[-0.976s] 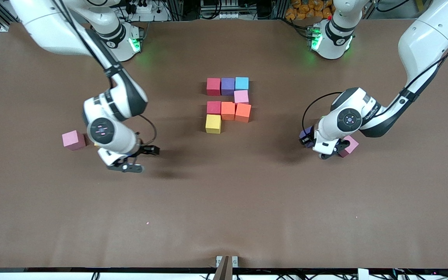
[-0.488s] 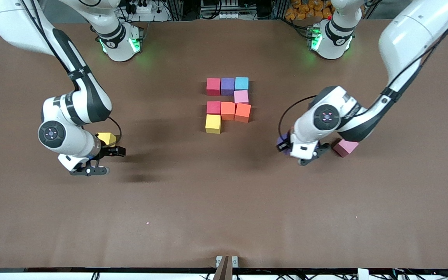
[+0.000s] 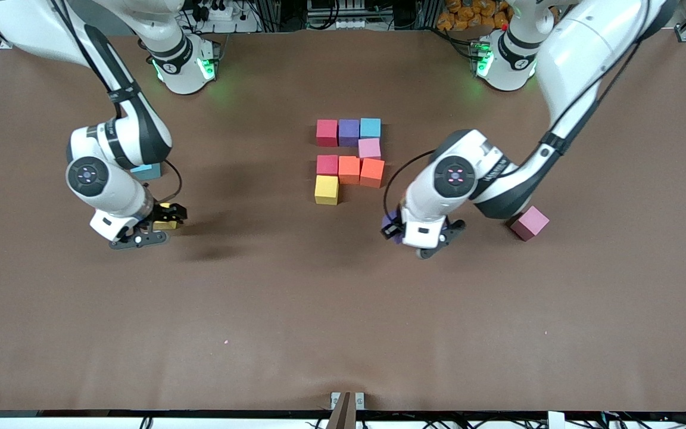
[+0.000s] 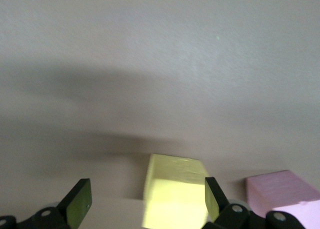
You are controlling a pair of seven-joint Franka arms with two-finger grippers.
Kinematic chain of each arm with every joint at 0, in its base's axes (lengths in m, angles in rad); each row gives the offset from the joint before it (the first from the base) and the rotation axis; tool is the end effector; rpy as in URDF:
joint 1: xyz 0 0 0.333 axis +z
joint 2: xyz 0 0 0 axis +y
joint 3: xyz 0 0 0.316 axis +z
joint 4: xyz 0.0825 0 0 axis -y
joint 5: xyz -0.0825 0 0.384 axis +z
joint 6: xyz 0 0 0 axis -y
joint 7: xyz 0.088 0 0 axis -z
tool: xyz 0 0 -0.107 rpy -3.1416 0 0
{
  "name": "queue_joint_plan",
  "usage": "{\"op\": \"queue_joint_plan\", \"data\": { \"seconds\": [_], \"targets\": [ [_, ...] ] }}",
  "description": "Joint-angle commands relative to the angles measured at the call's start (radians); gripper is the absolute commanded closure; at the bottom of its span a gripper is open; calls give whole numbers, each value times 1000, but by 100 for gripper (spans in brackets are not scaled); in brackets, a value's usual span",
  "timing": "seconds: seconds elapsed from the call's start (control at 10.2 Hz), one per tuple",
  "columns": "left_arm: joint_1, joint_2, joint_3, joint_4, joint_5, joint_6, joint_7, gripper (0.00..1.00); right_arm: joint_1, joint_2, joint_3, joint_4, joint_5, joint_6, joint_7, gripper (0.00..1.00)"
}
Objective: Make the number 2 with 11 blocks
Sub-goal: 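Carry the blue cube with the left gripper while the right gripper reaches yellow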
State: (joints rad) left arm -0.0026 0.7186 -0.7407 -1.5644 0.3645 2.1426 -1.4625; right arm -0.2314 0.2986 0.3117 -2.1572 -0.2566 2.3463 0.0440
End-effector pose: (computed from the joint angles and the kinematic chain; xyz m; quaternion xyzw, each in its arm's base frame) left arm 0.5774 -0.3940 0.3084 0.9419 0.3264 -0.0524 0.0600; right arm 0.5546 0.0405 0.2577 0.9924 0.1075 -0.0408 0.0445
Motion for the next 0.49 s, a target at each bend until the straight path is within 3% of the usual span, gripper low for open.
{"op": "queue_joint_plan", "data": {
  "seconds": [0.0, 0.2, 0.39],
  "targets": [
    [-135, 30, 96, 117, -25, -10, -44, 67, -54, -42, 17, -61, -13, 36, -62, 0],
    [-229, 45, 157, 142, -24, 29, -23, 68, -55, -30, 17, -75, -12, 56, -64, 0],
    [-270, 62, 182, 147, -24, 43, 121, 70, -54, -30, 20, -95, -7, 57, -64, 0]
  ]
}}
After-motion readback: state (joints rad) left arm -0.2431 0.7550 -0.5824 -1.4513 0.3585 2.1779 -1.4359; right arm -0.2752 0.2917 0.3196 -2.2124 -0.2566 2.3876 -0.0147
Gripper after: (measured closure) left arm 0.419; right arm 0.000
